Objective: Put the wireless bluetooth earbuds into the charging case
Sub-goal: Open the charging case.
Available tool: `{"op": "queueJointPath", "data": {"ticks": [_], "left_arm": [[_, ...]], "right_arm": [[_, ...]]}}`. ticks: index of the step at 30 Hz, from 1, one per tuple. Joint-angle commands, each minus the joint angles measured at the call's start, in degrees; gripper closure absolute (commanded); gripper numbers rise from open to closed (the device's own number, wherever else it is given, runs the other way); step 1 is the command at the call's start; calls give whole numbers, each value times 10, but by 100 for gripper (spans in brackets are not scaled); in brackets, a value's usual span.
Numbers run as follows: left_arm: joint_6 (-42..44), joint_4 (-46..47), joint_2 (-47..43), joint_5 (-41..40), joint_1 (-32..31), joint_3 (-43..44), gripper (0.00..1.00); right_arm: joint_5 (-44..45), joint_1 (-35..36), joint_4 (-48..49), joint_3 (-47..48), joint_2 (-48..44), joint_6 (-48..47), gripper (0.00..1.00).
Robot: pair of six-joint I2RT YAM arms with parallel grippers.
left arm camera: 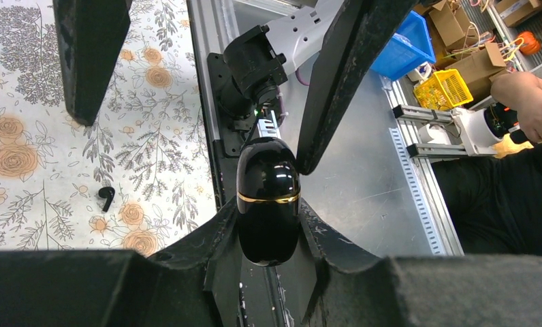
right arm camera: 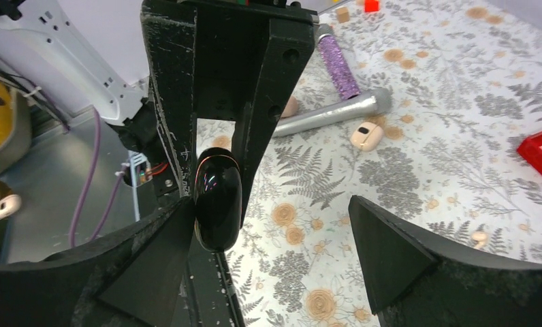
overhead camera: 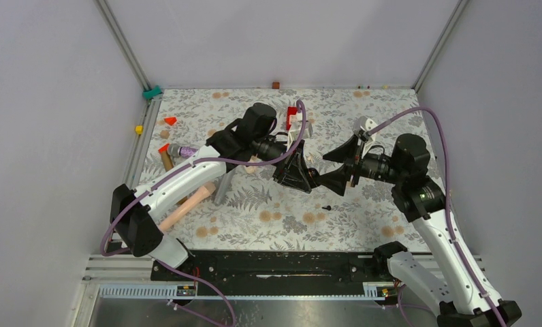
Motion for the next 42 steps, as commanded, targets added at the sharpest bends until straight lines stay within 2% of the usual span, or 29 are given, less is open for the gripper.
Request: {"op": "queueJointPath", "data": {"ticks": [1,15,22,27,31,36,39,42], "left_arm": [[17,11,-20,49,-1,17,100],[20,9,-18,51,-1,17,100],[92,-62,-18,28,16,40,100],[179,-135,-26,35,58,57,100],[277,-225,-31,60,96,68,100],[354,-264,-50,63,124,23,100],[381,-270,-63,63,125,-13,100],[425,-293,-72,72,126,-26,100]], "right_arm": [[65,1,-19,14,-25,-61,9],[119,0,-63,42,-49,-112,6],[158,0,-151,124,-45,-135,0],[209,0,-192,165,0,-137,1],[269,-2,-199,160,52,-136,1],[345,-18,-189,139,129,-153,0],[368,-48,-191,144,190,-187,1],[400,-71,-216,162,242,-279,4]]}}
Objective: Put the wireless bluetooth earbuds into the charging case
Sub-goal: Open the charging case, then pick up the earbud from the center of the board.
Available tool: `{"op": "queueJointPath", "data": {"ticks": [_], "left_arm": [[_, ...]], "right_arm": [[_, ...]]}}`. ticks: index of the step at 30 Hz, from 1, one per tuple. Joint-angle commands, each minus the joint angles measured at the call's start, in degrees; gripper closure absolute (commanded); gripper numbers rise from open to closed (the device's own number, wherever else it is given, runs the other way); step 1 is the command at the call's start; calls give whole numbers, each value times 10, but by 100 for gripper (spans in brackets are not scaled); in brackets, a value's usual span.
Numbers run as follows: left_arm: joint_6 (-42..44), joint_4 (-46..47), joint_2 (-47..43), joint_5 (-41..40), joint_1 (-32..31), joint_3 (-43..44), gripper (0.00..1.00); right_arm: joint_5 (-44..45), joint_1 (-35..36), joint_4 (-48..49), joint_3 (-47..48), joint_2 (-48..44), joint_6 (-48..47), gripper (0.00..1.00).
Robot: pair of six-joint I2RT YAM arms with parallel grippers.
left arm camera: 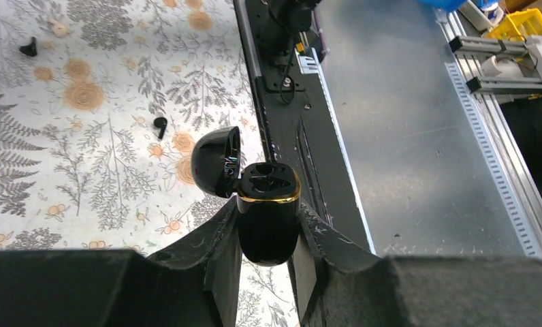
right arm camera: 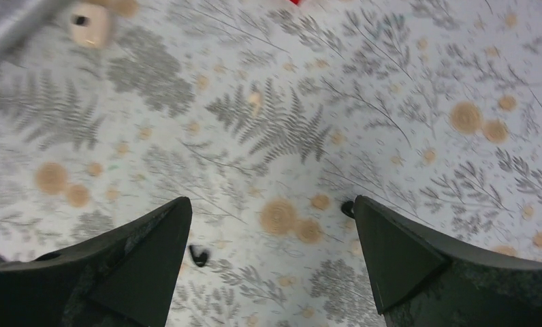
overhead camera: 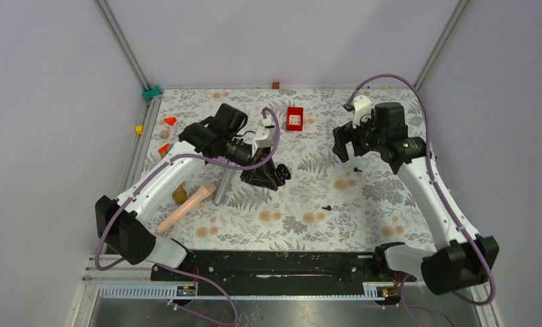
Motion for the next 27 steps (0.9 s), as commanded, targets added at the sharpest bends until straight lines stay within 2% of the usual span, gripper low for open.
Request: {"op": "queueJointPath", "data": {"ticks": [1,3,6,9,12,14,18,25,27], "left_arm": [[92,-34,-28,40,1,-19,100],[106,-46,-31,37,2,-20,100],[132,-82,-31,26,2,-7,100],[186,-158,-26,10,2,16,100],[227,-215,-24,3,2,23,100],[234,-223,-24,4,3,17,100],[244,-224,-29,18,4,3,100],[254,-224,-23,21,8,-14,100],[257,-224,-22,22,9,-16,100]], "right_arm": [[84,-28,-35,22,53,-132,5],[75,-27,-69,21,71,-177,6],[33,-14,-102,-2,74,-192,7],[14,6,-87,-60,54,-209,8],[-24,8,-54,-111,46,-216,14],[-56,7,-49,-133,52,-235,22],[-88,7,-24,-168,58,-269,31],[-127,8,59,-274,14,-438,32],[-130,10,88,-298,4,-461,32]]}}
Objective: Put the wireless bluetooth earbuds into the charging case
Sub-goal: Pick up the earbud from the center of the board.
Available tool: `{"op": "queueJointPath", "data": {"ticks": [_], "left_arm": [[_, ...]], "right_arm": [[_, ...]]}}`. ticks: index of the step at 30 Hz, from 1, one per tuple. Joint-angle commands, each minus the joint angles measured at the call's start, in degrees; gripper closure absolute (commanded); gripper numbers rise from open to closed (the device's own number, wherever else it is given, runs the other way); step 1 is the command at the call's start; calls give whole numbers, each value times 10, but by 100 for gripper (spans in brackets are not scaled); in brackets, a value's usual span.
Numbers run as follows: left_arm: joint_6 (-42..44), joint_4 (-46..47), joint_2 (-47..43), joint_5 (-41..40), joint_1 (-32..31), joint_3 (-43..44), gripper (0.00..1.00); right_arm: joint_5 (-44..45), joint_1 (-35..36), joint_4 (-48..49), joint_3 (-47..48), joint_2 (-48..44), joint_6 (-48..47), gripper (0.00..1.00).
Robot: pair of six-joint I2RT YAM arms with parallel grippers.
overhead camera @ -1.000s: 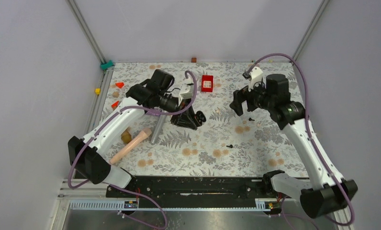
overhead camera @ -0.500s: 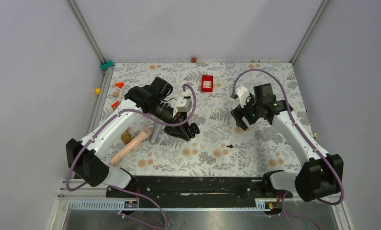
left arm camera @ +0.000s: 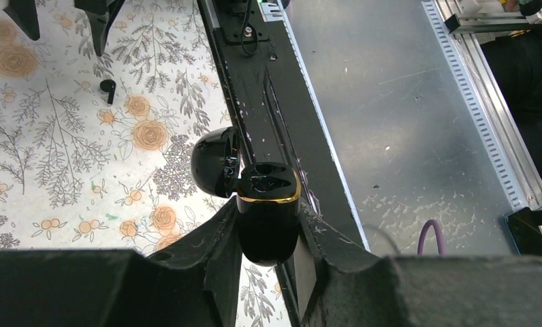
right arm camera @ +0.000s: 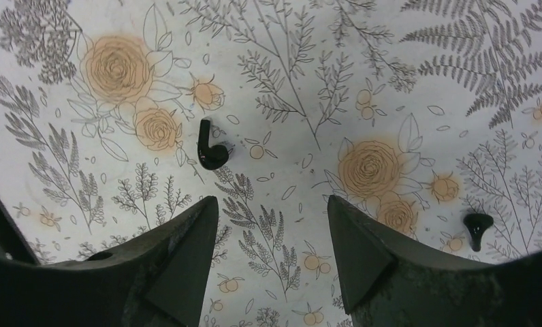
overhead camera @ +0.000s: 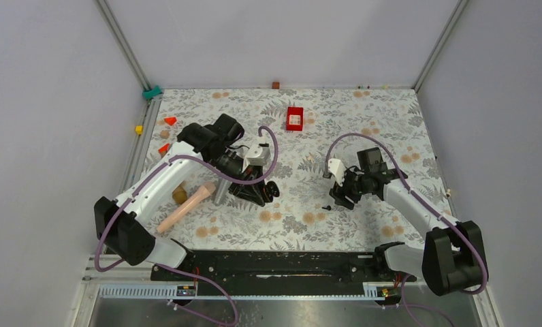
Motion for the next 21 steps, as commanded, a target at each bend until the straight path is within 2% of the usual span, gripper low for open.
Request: {"op": "queueJointPath", "data": {"ticks": [1,5,10,16,21], "left_arm": [[32,-4,-14,26,5,-11,100],[37,-4,-14,29,4,-18,100],[42,-5,-10,31,5,-22,100],[43,-5,-9,29,5,-24,100],[44,-5,-8,29,4,-24,100]], "right_arm": [[-38,7,80,-43,-31,-111,32],[-52,9,78,-53,-21,-169,36],[-50,27,109,-80,-15,-216,34],[-70,32,88,-114,-12,-375,33],[-71,39,89,-128,-17,-415,34]]}}
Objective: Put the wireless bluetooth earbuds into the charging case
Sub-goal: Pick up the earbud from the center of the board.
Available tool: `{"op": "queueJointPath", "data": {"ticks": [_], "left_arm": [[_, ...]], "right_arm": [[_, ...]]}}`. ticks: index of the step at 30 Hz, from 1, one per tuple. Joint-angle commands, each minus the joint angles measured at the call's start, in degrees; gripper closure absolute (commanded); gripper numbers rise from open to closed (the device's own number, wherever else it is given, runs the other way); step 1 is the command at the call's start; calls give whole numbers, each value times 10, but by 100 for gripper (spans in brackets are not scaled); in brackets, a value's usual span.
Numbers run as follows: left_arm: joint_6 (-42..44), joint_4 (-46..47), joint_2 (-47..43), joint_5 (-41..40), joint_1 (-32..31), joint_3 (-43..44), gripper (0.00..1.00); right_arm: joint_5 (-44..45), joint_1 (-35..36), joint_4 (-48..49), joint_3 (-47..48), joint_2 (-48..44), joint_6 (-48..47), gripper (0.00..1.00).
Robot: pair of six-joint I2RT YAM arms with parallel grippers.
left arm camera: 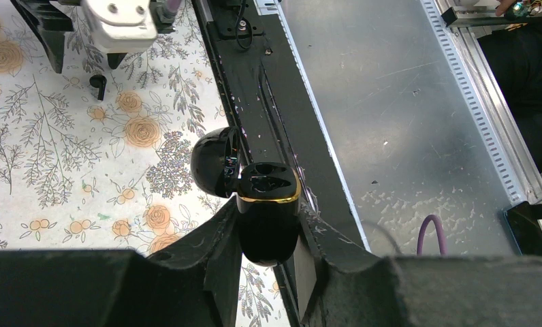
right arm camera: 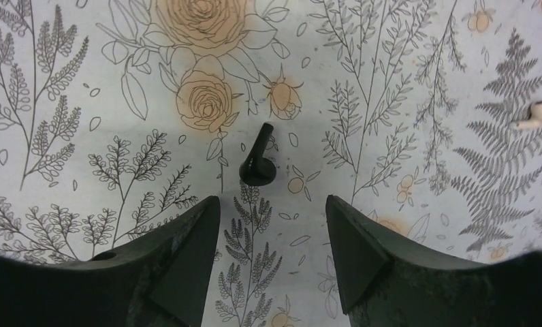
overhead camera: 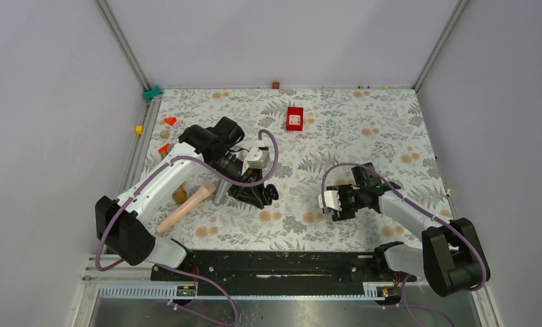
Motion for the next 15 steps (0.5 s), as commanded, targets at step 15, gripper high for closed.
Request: {"op": "queueJointPath", "data": {"ticks": [15], "left_arm": [[21,3,-1,28,4,-3,100]], "right_arm": [[-1,31,30,-45,5,-157,46]]}}
